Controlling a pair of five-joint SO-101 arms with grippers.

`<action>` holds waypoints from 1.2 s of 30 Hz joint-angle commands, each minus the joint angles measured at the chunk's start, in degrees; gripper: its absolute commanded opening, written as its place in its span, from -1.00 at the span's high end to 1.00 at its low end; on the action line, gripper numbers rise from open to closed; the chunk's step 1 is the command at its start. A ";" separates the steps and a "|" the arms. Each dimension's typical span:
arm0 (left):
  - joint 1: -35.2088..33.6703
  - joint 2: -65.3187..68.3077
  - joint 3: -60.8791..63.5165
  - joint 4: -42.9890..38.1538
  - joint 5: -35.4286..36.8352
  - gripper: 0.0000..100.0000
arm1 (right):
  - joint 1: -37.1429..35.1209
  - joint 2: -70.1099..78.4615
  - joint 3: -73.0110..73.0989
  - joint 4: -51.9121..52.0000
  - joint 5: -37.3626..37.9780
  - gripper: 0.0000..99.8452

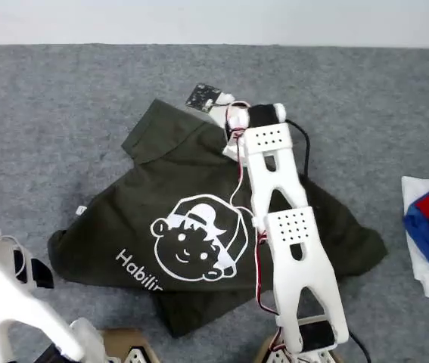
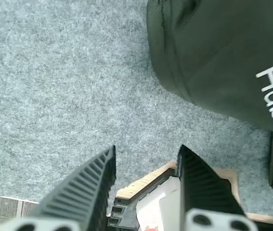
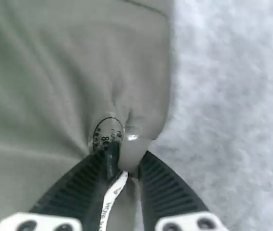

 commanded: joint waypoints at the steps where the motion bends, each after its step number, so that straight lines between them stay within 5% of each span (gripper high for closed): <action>1: -0.35 -1.32 -0.22 1.85 -0.44 0.60 | 5.76 -0.48 -1.49 -2.95 -0.44 0.98; 12: -0.18 -1.32 -0.22 1.85 -0.44 0.60 | 18.51 -0.22 -1.05 -12.62 -0.44 0.98; 15: -0.09 -1.32 -0.22 1.85 -0.44 0.60 | 19.82 -0.57 -1.58 -12.18 -0.70 0.81; 18: -0.09 -1.32 -0.31 1.85 -0.44 0.60 | 20.18 -2.07 -2.64 -8.04 -5.01 0.58; 23: 0.53 -1.32 -0.75 1.93 -0.44 0.60 | 17.19 -6.46 -5.63 4.09 -5.45 0.55; 29: 10.64 -1.41 -7.25 1.93 -0.09 0.60 | 14.29 -13.67 -5.71 10.24 -5.63 0.55; 36: 30.86 -1.41 -8.66 1.93 1.93 0.60 | 17.10 -21.32 -5.71 12.53 -9.14 0.56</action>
